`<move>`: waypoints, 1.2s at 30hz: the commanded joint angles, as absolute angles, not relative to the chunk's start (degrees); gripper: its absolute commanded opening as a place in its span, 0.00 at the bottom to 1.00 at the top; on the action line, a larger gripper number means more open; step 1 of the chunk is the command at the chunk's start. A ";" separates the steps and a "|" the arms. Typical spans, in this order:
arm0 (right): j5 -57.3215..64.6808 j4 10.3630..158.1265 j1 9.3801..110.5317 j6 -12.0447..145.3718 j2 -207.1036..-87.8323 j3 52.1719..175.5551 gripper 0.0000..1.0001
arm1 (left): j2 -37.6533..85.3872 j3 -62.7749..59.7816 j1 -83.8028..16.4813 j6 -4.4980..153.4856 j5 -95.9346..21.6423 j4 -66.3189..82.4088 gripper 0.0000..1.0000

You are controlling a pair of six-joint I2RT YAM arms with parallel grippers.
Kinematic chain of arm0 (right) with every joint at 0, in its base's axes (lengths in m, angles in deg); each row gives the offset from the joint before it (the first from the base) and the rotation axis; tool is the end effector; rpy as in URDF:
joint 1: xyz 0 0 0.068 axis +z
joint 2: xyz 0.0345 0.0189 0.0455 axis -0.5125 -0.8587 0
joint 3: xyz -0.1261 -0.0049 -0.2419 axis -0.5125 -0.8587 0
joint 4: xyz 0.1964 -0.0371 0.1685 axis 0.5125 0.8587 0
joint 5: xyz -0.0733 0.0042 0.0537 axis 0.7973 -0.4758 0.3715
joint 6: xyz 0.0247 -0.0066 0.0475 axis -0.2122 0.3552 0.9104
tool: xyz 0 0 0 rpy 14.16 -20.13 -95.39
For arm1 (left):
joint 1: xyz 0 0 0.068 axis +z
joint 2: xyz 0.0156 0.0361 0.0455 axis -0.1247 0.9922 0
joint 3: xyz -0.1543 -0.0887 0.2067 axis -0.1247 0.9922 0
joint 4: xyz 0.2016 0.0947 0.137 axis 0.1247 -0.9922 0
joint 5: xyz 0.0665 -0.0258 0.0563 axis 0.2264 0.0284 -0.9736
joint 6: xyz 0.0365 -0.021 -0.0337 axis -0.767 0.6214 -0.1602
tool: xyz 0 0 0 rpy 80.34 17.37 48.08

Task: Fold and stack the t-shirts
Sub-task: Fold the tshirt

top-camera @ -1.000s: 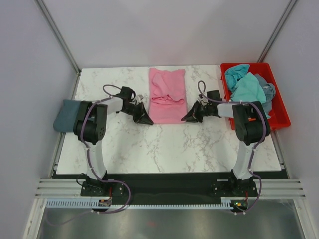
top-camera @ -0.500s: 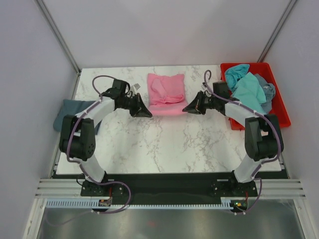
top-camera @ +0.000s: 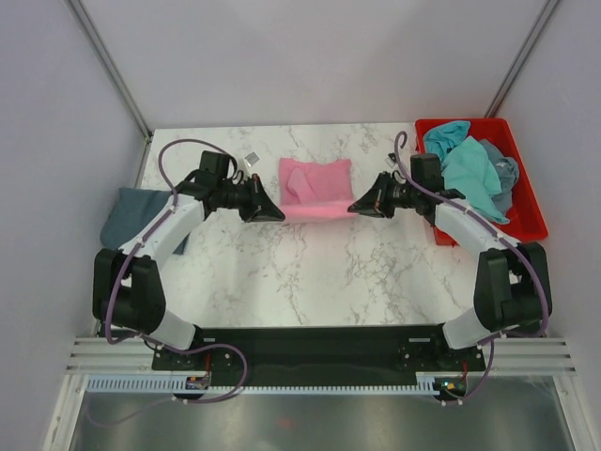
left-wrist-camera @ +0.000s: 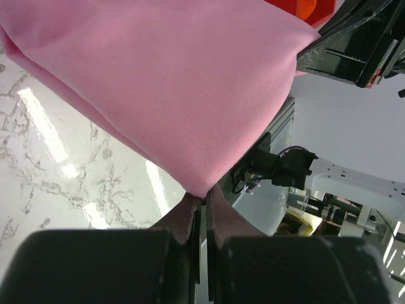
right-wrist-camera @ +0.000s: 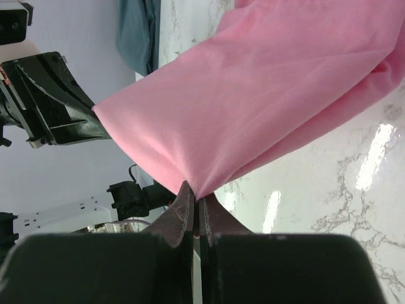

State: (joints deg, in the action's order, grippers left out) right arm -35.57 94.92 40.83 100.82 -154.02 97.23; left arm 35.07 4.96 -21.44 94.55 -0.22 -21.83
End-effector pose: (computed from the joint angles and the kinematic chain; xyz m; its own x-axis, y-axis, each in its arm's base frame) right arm 0.3188 0.0826 0.2494 -0.9164 0.2935 -0.2722 -0.0918 0.5078 0.8566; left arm 0.3040 -0.1034 0.2713 -0.9489 -0.1399 -0.2829 0.1530 0.5802 -0.8000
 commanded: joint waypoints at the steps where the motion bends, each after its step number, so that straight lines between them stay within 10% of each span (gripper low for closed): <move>1: -35.44 93.42 40.76 100.28 -154.01 95.45 0.00 | 35.11 5.55 -21.22 96.05 -0.14 -22.27 0.02; 36: -27.09 86.81 40.67 92.46 -201.56 148.52 0.00 | 83.63 -51.66 -18.06 85.59 -11.04 -22.01 0.02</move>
